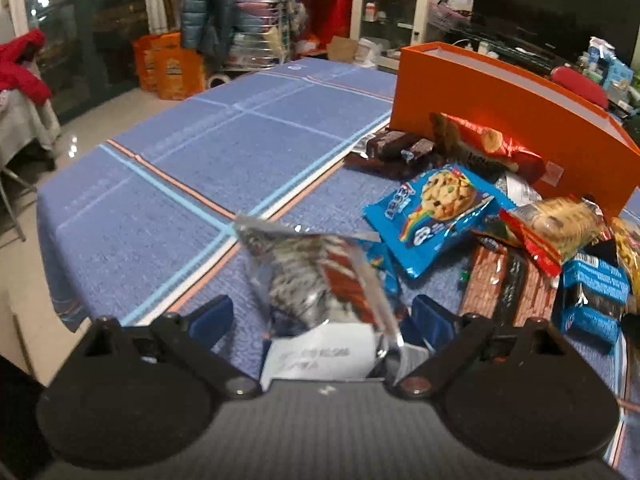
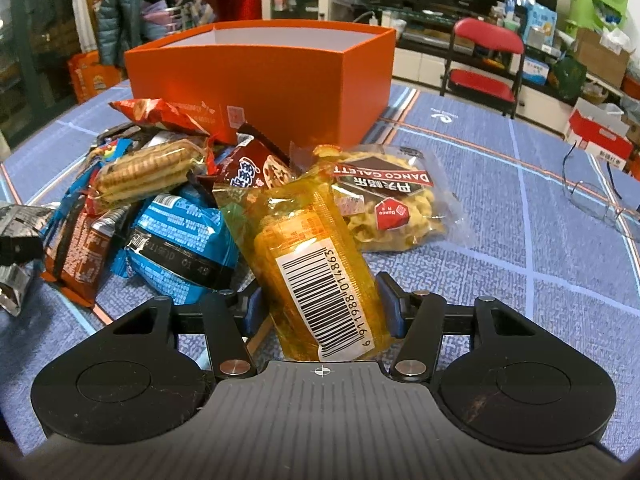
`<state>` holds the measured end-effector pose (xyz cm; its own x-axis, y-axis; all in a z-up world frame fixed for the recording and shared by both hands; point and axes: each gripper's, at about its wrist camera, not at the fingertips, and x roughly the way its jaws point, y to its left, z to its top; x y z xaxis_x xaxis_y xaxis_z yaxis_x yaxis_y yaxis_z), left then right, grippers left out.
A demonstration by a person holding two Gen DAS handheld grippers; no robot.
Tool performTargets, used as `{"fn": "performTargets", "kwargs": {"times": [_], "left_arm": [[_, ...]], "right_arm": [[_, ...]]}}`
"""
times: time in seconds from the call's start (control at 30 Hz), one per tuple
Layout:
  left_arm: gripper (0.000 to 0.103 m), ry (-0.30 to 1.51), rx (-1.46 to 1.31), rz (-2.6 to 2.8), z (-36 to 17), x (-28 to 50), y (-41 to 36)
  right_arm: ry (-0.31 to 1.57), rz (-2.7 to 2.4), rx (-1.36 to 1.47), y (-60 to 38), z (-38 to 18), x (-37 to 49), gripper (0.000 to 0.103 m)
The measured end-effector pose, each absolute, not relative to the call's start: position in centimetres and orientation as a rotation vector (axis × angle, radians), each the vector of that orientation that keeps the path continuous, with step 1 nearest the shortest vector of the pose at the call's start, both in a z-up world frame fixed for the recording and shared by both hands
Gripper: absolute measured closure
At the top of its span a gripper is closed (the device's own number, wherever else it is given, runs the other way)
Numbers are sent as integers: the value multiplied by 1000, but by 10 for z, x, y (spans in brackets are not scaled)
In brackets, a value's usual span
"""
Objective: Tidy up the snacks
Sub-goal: 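Carry both bags over the orange box and open both tools to drop them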
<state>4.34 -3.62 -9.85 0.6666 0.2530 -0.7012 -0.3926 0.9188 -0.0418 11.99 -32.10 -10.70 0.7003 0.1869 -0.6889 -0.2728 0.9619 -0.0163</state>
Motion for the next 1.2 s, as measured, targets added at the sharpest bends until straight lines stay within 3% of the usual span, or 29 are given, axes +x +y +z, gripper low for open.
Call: {"fn": "performTargets", "kwargs": {"times": [0.03,0.07,0.1,0.43,0.73,0.93,1.2], "left_arm": [[16,753,-197,349,-99,41,-33],[37,742,-202,329,-99,39,-30],[39,731,-203,313,-98,37,-26],[40,619,-115,244,-73,21,-6],[40,486,-29,105,-25,14,-5],[40,450,41,-77,12,63,-9],[39,441,58,-187,40,180,-19]], "right_arm": [[756,257,-119,-322,-107,120,63],[757,257,-120,-322,-107,119,65],[756,256,-122,-321,-107,119,67],[734,244,-201,-311,-99,105,71],[639,208,-246,-303,-57,79,71],[589,230,-211,-285,-15,94,71],[572,241,-187,-257,32,185,71]]}}
